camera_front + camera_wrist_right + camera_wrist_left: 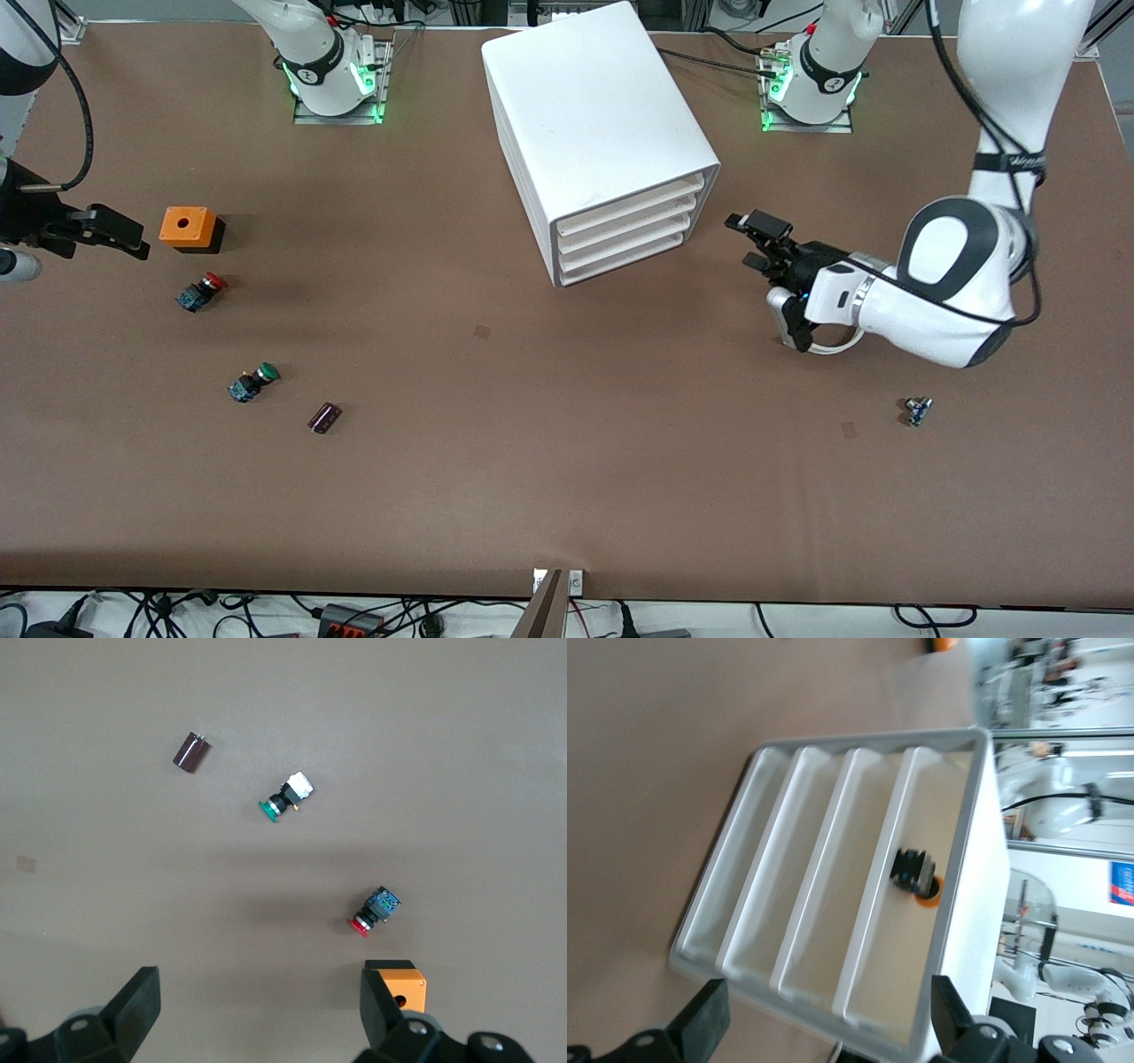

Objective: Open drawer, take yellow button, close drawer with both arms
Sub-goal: 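Reach the left gripper to the bottom drawer front of the white cabinet, then grip the bottom drawer edge and pull it open with the left gripper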

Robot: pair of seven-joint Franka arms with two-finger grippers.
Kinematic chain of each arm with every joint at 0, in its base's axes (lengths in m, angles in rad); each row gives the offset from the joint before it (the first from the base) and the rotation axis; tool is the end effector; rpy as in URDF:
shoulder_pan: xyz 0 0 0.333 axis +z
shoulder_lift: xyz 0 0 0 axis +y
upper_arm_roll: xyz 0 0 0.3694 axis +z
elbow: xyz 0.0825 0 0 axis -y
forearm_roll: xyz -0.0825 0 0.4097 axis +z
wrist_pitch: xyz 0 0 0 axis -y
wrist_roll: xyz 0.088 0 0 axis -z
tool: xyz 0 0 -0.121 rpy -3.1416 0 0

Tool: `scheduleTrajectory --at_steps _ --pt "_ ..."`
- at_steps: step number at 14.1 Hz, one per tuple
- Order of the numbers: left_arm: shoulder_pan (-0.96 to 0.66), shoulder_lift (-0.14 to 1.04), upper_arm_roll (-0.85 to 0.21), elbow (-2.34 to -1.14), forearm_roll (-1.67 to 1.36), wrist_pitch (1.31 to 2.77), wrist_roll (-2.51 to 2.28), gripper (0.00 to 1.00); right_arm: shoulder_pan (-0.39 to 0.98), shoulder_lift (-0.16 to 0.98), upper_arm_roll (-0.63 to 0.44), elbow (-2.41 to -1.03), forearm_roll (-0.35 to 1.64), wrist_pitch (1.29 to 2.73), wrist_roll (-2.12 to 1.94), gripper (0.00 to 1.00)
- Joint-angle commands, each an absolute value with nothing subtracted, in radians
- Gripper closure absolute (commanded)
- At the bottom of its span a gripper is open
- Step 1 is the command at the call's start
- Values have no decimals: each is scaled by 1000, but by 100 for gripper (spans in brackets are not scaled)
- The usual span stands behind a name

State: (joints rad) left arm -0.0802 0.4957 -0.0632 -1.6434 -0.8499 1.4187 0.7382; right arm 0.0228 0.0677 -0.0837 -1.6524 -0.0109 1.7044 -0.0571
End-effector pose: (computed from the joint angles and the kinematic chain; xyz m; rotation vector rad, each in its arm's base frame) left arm 0.6292 -0.1860 0.3604 1.9430 -0.6929 -0.4464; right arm 0.6096 -0.0368 0.5944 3.1260 -0.0033 -0.0256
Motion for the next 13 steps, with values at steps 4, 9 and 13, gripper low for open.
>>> scheduleTrajectory --at_steps 4,9,13 --pt "-94 462 -127 -2007 -1191 1577 1116 0 41 54 -84 -1674 -23 1721 -49 0" --pt "-87 460 -140 -2065 -1232 1566 1120 21 37 31 -89 -1712 -21 1732 -48 0" --pt "-83 454 -161 -2108 -1249 1563 1117 27 37 20 -92 -1746 -21 1769 -48 0"
